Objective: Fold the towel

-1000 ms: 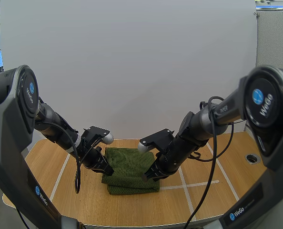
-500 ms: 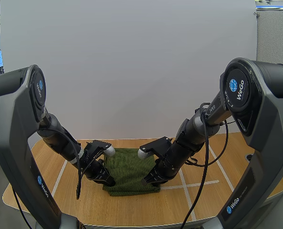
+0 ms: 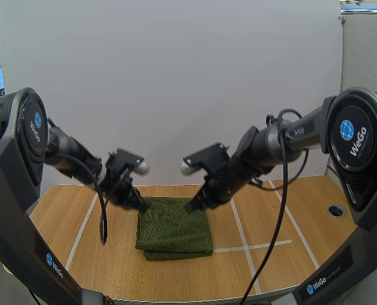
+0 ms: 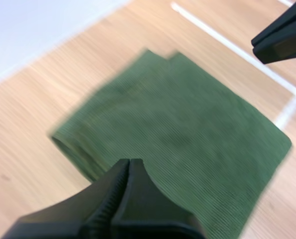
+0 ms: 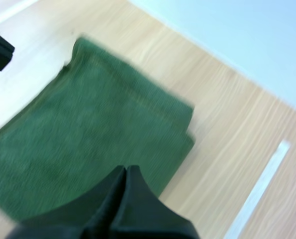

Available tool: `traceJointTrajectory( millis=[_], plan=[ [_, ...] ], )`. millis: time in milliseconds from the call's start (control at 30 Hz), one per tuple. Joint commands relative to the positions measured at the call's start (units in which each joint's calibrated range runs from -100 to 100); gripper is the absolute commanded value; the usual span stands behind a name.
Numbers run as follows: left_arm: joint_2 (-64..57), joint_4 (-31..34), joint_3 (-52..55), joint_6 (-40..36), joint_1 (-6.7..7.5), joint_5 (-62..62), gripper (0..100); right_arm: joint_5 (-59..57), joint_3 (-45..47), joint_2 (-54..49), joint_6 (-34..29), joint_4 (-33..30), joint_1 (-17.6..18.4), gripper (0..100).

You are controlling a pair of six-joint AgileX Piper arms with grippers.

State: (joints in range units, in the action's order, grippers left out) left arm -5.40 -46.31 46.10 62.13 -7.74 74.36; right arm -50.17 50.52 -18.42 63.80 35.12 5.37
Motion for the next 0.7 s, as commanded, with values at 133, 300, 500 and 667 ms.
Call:
traceJointTrajectory(
  millis=[133,300,500,667],
  plan=[
    [10.6,-0.1,-16.9,-6.3,0.01,1.8,0,-0.5,-16.8,13.5,-0.1,0.3,-0.2,0],
    [17.2,-1.1,-20.6,-7.0,0.01,2.0,0,-0.3,-20.7,19.6,-0.1,1.0,-0.2,0],
    [21.6,-1.6,-21.8,-6.5,0.15,4.6,0,1.5,-21.4,24.3,-0.1,2.2,-0.2,0],
    [24.1,-2.6,-21.8,-5.1,0.15,4.4,0,3.3,-21.4,28.0,-0.1,2.4,-0.2,0]
  ],
)
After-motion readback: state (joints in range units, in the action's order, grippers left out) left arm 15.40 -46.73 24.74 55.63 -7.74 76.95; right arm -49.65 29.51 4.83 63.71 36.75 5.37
